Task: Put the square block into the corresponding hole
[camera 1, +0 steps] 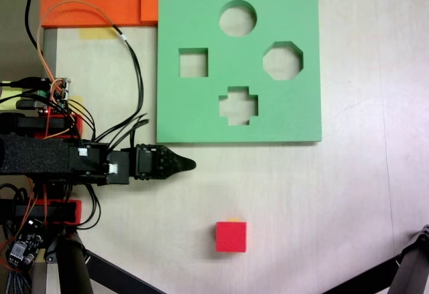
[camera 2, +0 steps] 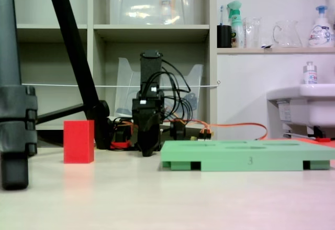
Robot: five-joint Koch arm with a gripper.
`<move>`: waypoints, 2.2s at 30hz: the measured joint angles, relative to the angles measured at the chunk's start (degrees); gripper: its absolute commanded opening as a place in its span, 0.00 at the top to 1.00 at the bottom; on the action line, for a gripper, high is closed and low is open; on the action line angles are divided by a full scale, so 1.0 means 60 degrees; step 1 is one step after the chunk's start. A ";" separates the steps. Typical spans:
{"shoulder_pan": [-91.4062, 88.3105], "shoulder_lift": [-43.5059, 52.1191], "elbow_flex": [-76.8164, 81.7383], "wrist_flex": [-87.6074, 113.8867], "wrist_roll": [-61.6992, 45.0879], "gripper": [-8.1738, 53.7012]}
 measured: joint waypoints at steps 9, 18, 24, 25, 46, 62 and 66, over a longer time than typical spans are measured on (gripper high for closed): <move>0.0000 0.0015 0.0000 0.0000 0.0000 0.32; 0.0747 0.0015 -0.0029 -0.0103 0.6548 0.39; 0.1377 0.0000 -0.3853 0.3589 1.0356 0.40; 0.1494 0.0015 -0.5024 0.5010 1.1016 0.40; 0.4468 -0.6416 -1.4663 1.4033 1.0796 0.03; 0.4453 -0.8833 -1.5703 1.3477 1.0298 0.03; 0.4351 -0.9419 -1.6201 1.3271 1.0298 0.03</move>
